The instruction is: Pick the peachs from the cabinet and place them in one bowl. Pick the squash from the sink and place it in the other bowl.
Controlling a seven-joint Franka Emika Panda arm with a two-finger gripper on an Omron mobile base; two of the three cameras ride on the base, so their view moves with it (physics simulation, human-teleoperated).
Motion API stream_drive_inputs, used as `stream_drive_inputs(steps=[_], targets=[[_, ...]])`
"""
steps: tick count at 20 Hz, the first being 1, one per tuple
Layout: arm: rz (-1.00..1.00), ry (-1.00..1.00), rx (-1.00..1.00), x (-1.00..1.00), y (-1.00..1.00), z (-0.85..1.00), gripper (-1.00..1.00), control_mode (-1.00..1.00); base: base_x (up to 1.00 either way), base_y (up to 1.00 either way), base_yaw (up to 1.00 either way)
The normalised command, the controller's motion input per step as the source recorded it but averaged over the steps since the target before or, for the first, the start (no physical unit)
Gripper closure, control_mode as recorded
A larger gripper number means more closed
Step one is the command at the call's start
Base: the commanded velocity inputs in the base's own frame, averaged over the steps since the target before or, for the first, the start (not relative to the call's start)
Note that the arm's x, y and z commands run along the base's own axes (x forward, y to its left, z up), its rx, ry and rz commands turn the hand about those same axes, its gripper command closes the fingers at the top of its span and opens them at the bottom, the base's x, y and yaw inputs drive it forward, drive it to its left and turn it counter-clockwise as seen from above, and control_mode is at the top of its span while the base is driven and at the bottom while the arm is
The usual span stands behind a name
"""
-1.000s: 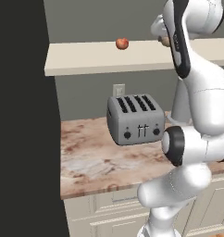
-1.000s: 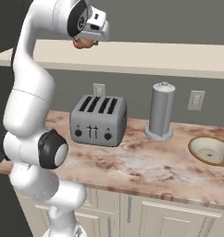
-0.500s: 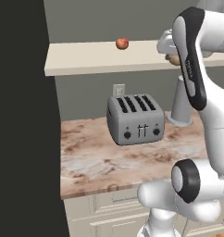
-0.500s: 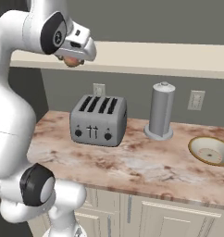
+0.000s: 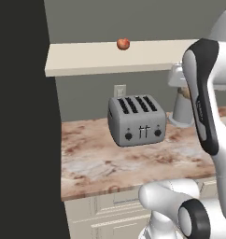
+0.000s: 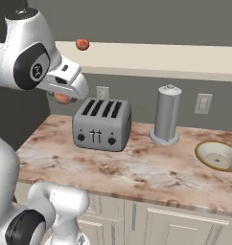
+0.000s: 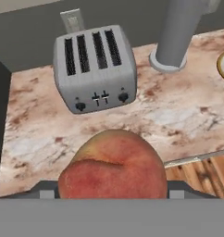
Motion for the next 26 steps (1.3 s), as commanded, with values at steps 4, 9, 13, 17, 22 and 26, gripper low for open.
stream_drive_inputs(steps=[4,9,13,17,22,26], targets=[[-0.06,0.2,0.0,-0.58,0.0,-0.45,1.0,-1.0,0.0,0.0,0.0],[-0.05,0.12,0.0,-0.3,-0.01,-0.5,1.0,-1.0,0.0,0.0,0.0],[-0.02,0.11,0.0,-0.16,0.0,-0.62,1.0,-1.0,0.0,0.0,0.0],[0.0,0.03,0.0,-0.23,0.0,-0.45,1.0,-1.0,0.0,0.0,0.0],[0.0,0.0,0.0,-0.11,0.0,-0.09,1.0,-1.0,0.0,0.0,0.0],[0.0,0.0,0.0,0.0,0.0,0.0,1.0,-1.0,0.0,0.0,0.0]])
